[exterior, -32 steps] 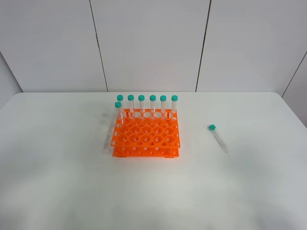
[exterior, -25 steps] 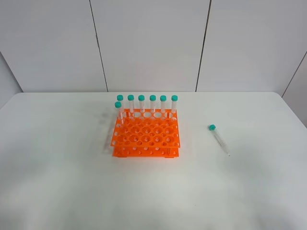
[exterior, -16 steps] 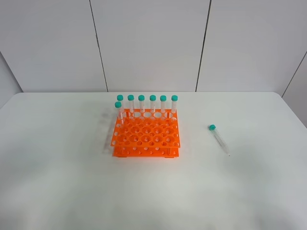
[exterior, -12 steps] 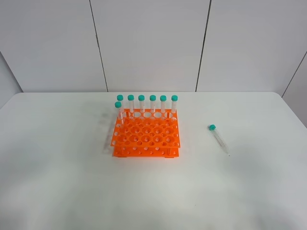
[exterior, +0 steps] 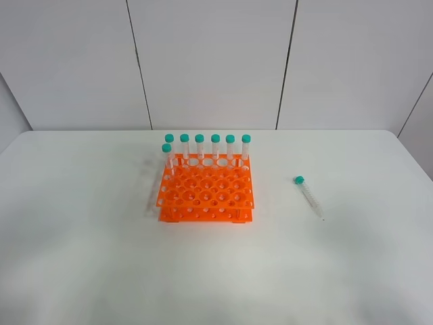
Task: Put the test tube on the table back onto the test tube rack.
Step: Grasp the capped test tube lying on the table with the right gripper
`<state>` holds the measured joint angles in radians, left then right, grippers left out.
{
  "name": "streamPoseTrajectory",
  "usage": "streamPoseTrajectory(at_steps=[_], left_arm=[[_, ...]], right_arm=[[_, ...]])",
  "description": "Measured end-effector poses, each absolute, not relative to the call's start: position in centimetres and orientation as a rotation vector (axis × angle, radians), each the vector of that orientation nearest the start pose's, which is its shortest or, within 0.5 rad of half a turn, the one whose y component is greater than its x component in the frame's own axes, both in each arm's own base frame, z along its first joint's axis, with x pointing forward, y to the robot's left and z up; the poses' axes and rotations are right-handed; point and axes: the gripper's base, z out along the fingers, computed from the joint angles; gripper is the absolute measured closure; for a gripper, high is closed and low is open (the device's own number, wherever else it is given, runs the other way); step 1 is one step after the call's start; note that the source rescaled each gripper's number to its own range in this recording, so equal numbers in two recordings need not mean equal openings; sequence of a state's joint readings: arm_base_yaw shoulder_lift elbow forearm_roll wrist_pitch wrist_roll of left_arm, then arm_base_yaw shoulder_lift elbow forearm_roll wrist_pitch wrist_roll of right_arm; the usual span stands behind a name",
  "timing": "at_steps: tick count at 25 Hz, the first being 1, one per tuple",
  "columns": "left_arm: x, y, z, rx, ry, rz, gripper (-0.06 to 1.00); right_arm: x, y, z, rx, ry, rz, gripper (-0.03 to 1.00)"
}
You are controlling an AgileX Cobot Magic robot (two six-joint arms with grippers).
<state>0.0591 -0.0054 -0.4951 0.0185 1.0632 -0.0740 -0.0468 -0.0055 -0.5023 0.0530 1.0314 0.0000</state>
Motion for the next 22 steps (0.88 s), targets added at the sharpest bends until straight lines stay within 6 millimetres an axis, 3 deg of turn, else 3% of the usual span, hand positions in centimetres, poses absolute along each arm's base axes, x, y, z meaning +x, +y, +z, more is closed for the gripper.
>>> streamPoseTrajectory(at_steps=[8, 10, 13, 15, 18, 22], left_arm=[[-0.5, 0.1, 27.6, -0.137, 2.042, 0.013, -0.06], [-0.5, 0.1, 27.6, -0.137, 2.042, 0.013, -0.06], [-0.5, 0.1, 27.6, -0.137, 2.042, 0.013, -0.06], [-0.5, 0.1, 27.6, -0.137, 2.042, 0.013, -0.06], [-0.5, 0.1, 27.6, -0.137, 2.042, 0.013, -0.06], [-0.5, 0.1, 27.6, -0.137, 2.042, 0.013, -0.06]], right_arm=[[-0.5, 0.6, 28.0, 0.037, 2.005, 0.066, 0.4], [-0.5, 0.6, 28.0, 0.025, 2.005, 0.058, 0.35], [-0.5, 0.6, 28.0, 0.018, 2.005, 0.055, 0.16], [-0.5, 0.6, 28.0, 0.017, 2.005, 0.055, 0.1], [-0.6, 0.7, 28.3, 0.014, 1.998, 0.067, 0.08], [-0.5, 1.0, 30.6, -0.017, 1.999, 0.13, 0.07]])
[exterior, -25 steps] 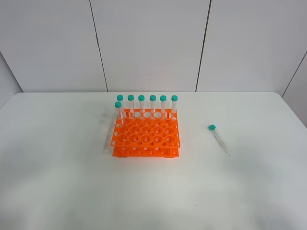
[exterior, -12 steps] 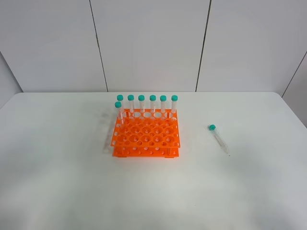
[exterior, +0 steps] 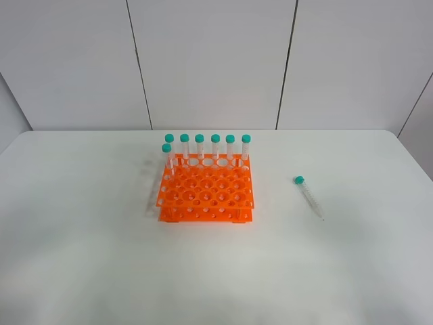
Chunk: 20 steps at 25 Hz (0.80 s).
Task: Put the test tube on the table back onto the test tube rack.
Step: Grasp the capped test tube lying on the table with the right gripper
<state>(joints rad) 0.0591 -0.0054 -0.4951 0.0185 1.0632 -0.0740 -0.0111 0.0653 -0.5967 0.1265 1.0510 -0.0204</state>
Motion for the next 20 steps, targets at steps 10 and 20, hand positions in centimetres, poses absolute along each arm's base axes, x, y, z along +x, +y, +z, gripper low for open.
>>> streamPoseTrajectory(at_steps=[10, 20], left_arm=[[-0.5, 0.1, 27.6, -0.137, 2.042, 0.013, -0.06], [-0.5, 0.1, 27.6, -0.137, 2.042, 0.013, -0.06]], right_arm=[[10.7, 1.6, 36.7, -0.253, 2.409, 0.119, 0.07], [24.0, 2.3, 34.0, -0.323, 2.682, 0.142, 0.07]])
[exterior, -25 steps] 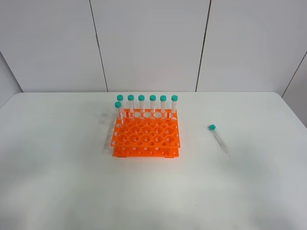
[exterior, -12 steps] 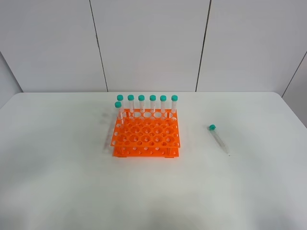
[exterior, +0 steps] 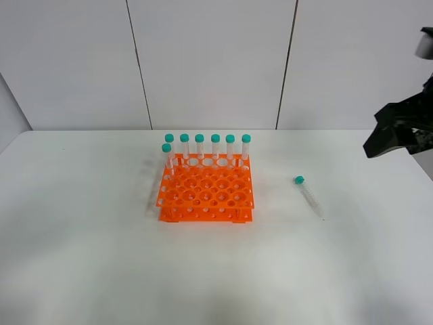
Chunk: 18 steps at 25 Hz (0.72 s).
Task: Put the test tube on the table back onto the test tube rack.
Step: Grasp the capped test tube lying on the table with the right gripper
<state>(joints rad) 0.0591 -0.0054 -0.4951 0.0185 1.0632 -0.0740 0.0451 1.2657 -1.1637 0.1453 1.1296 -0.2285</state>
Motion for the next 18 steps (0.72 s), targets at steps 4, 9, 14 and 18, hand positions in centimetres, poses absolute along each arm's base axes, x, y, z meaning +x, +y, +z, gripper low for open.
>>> streamPoseTrajectory(at_steps=[4, 9, 14, 18], left_arm=[[-0.5, 0.1, 27.6, -0.137, 2.042, 0.013, -0.06], [-0.5, 0.1, 27.6, -0.137, 2.042, 0.013, -0.06], [-0.5, 0.1, 27.6, -0.137, 2.042, 0.013, -0.06], [-0.5, 0.1, 27.6, -0.137, 2.042, 0.013, -0.06]], right_arm=[[28.6, 2.5, 31.4, -0.32, 2.769, 0.16, 0.07], [32.7, 2.7, 27.3, -0.318, 2.888, 0.179, 0.17], [35.2, 2.9, 22.8, -0.315, 2.957, 0.197, 0.21], [36.6, 2.9, 19.8, -0.329, 2.976, 0.195, 0.21]])
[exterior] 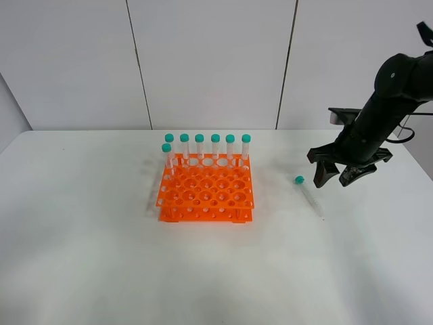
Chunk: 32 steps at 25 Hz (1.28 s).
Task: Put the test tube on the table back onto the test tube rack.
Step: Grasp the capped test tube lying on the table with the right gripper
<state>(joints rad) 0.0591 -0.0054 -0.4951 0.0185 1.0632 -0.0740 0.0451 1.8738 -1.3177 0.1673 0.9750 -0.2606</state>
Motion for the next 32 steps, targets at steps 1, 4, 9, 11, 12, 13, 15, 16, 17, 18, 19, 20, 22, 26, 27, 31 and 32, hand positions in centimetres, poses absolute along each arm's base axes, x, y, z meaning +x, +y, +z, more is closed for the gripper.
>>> streamPoseTrajectory(at_steps=[1, 4, 9, 11, 12, 13, 15, 16, 17, 18, 19, 20, 22, 26, 27, 31, 32], left_arm=[[-0.5, 0.1, 27.6, -0.137, 2.042, 0.013, -0.06], [-0.5, 0.1, 27.6, -0.137, 2.042, 0.013, -0.06], [-0.5, 0.1, 27.6, -0.137, 2.042, 0.013, -0.06], [-0.5, 0.1, 27.6, -0.137, 2.042, 0.013, -0.06], [-0.5, 0.1, 27.6, -0.137, 2.042, 0.013, -0.06], [-0.5, 0.1, 27.6, -0.137, 2.042, 0.013, -0.06], [-0.5, 0.1, 27.6, -0.137, 2.042, 0.013, -0.06], [-0.5, 0.1, 27.6, -0.137, 2.042, 0.013, -0.06], [-0.5, 0.1, 27.6, -0.137, 2.042, 0.013, -0.06], [-0.5, 0.1, 27.6, -0.137, 2.042, 0.013, -0.06], [-0.5, 0.1, 27.6, -0.137, 2.042, 0.013, -0.06], [-0.5, 0.1, 27.6, -0.137, 2.042, 0.013, -0.06], [-0.5, 0.1, 27.6, -0.137, 2.042, 0.013, -0.06], [-0.5, 0.1, 27.6, -0.137, 2.042, 0.013, -0.06], [-0.5, 0.1, 27.6, -0.137, 2.042, 0.013, -0.06], [-0.5, 0.1, 27.6, -0.137, 2.042, 0.013, -0.06], [-0.5, 0.1, 27.6, -0.137, 2.042, 0.013, -0.06]], right_arm=[[36.9, 2.9, 18.9, -0.341, 2.978, 0.192, 0.21], [37.7, 3.4, 16.9, -0.399, 2.974, 0.185, 0.21], [38.4, 5.4, 14.2, -0.517, 2.963, 0.152, 0.21], [38.6, 5.7, 13.5, -0.512, 2.969, 0.128, 0.21], [38.7, 5.8, 13.2, -0.481, 2.974, 0.115, 0.21], [38.8, 5.6, 13.1, -0.444, 2.978, 0.094, 0.21], [38.9, 5.3, 13.0, -0.399, 2.984, 0.047, 0.21], [38.9, 5.1, 13.0, -0.395, 2.987, 0.027, 0.21], [38.9, 5.0, 13.0, -0.399, 2.99, 0.009, 0.21], [38.8, 4.9, 13.0, -0.403, 2.993, -0.001, 0.21], [38.8, 4.9, 13.0, -0.398, 2.997, -0.001, 0.21], [38.8, 4.9, 13.0, -0.398, 2.998, -0.001, 0.21], [38.8, 4.9, 13.0, -0.395, 3.0, -0.001, 0.21], [38.8, 4.9, 12.6, -0.396, 3.011, -0.001, 0.21], [38.8, 4.9, 12.5, -0.396, 3.018, -0.001, 0.21], [38.7, 5.0, 11.8, -0.394, 3.042, 0.006, 0.21], [38.7, 5.0, 11.7, -0.392, 3.045, 0.008, 0.21]])
